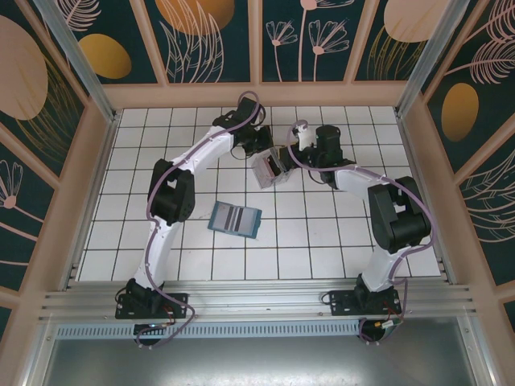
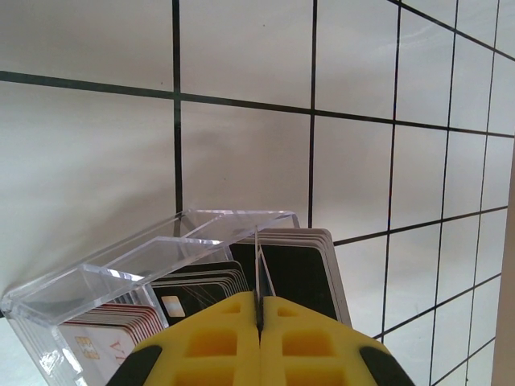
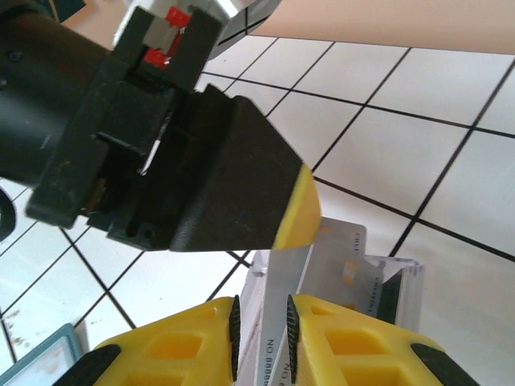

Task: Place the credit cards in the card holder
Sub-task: Pass the credit card.

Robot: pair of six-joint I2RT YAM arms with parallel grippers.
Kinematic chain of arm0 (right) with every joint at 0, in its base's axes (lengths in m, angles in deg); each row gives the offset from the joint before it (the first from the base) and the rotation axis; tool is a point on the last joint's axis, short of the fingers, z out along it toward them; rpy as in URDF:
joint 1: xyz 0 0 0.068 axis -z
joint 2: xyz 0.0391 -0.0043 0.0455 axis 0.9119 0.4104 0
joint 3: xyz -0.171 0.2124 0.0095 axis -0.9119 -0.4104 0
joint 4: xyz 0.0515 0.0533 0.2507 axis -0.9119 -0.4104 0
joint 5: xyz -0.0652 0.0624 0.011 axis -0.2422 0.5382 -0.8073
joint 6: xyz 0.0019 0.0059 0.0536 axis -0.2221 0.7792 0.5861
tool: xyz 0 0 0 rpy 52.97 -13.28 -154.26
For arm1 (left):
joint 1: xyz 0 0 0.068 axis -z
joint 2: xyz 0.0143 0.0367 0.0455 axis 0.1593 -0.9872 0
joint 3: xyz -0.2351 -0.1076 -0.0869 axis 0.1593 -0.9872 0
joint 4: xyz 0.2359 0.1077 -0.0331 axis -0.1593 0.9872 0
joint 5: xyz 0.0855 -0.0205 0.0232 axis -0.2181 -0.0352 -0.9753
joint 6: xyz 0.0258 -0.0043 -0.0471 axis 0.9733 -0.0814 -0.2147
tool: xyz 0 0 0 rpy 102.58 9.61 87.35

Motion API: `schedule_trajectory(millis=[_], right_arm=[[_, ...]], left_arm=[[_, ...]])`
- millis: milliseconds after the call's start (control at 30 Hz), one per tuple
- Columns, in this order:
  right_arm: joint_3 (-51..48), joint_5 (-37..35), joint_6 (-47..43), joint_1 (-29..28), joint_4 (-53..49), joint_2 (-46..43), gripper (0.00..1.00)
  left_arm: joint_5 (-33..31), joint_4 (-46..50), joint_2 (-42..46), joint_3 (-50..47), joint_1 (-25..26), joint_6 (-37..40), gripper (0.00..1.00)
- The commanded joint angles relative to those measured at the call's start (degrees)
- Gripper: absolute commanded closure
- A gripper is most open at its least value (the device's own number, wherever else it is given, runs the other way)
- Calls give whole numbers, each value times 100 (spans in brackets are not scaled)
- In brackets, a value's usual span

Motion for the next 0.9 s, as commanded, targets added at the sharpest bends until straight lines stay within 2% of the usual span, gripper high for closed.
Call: schedule_trajectory(millis=[0, 300, 600, 867], right_arm=[[42, 383, 138, -7, -125, -127, 74], [202, 905, 413, -20, -363, -114, 74], [423, 817, 496, -8, -656, 5, 74], [904, 1627, 748, -56, -906, 467, 75]], left_arm=[[-15, 228, -148, 228, -6, 140, 97], [30, 390, -364, 748, -7, 114, 100], [-9, 471, -413, 949, -11, 114, 100], [-14, 497, -455, 932, -12, 115, 100]])
